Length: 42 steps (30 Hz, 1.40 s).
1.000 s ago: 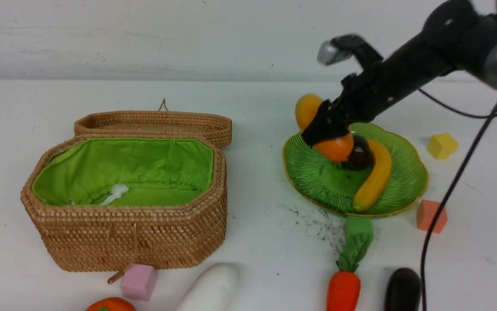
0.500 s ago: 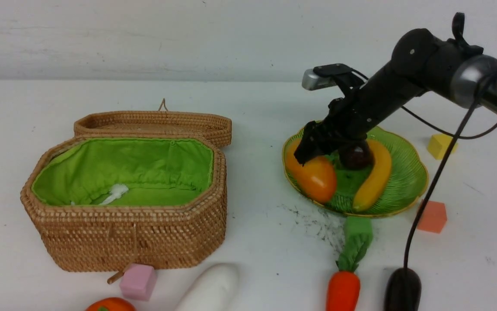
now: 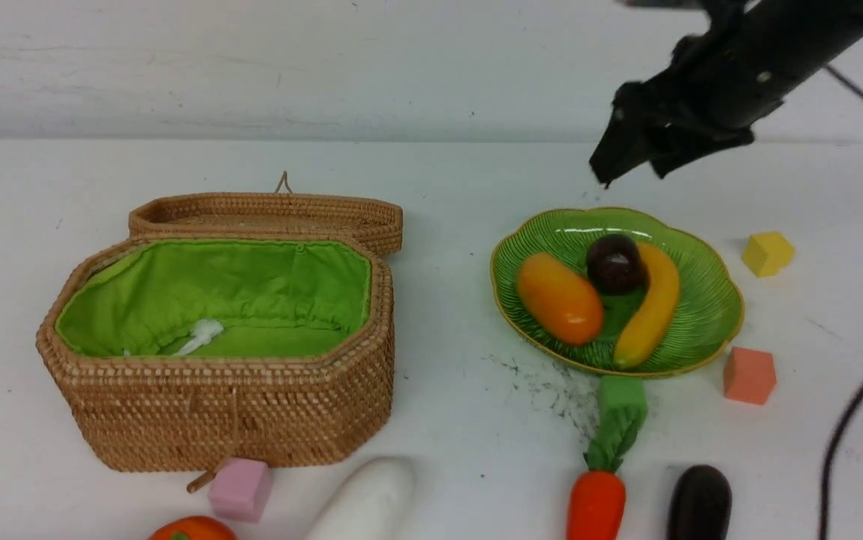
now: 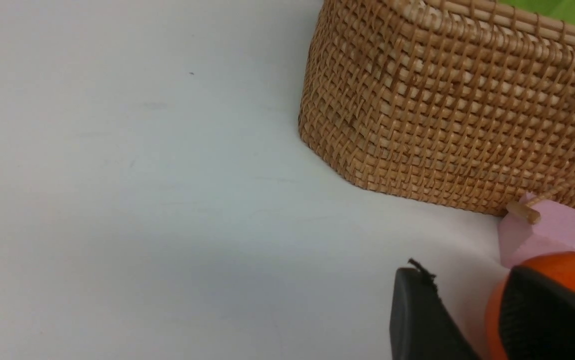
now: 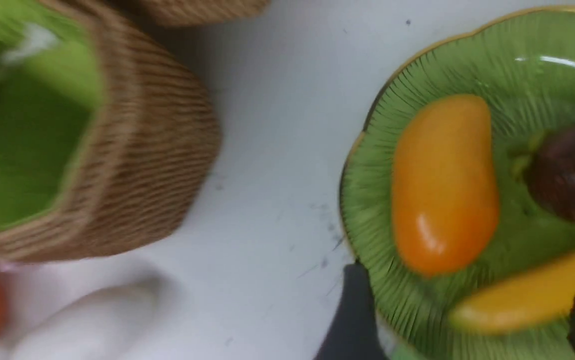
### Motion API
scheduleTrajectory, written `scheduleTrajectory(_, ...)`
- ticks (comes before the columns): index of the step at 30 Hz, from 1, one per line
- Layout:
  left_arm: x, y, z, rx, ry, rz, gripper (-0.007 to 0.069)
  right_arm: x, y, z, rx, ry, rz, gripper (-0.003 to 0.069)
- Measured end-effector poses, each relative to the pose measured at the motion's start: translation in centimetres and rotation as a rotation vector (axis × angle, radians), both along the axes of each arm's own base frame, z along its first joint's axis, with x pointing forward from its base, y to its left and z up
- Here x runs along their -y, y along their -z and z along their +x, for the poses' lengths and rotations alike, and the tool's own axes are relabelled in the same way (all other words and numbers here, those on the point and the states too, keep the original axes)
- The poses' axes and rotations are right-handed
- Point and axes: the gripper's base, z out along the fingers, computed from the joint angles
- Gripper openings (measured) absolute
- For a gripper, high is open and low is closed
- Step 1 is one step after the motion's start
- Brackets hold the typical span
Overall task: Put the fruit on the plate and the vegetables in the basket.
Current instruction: Grab an eggplant with your right arm and place it in the basket on the left.
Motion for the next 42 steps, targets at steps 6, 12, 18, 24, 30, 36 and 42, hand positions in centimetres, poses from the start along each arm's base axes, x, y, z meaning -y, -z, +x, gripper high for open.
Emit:
scheduleTrajectory(6, 0.0, 0.0, 0.0, 0.0, 0.0, 0.0, 0.0239, 1.7, 1.4, -7.9, -0.16, 0.101, 0.019, 0.0466)
scheduleTrajectory(12, 0.0, 0.0, 0.0, 0.0, 0.0, 0.0, 0.0239, 2.4, 10.8, -12.1, -0.386, 0.21, -0.002, 0.0423)
scheduleTrajectory(18, 0.0, 0.0, 0.0, 0.0, 0.0, 0.0, 0.0239, 2.1, 17.5, -14.8, -0.49, 0.328, -0.049, 0.0426)
scheduleTrajectory(24, 0.0, 0.0, 0.0, 0.0, 0.0, 0.0, 0.0239, 2.2, 20.8, -14.3, -0.481, 0.398, -0.081, 0.0436)
scheduleTrajectory(30, 0.0, 0.0, 0.0, 0.0, -0.001, 0.0, 0.0239, 2.1, 22.5, -13.5, -0.494, 0.391, -0.112, 0.0383)
scheduleTrajectory(36, 0.0, 0.0, 0.0, 0.0, -0.005, 0.0, 0.0239, 1.5, 20.8, -13.8, -0.504, 0.203, -0.12, 0.0362)
scheduleTrajectory(42, 0.0, 0.0, 0.0, 0.0, -0.005, 0.0, 0.0239, 0.0, 11.3, -10.8, -0.229, 0.079, 0.008, 0.0362)
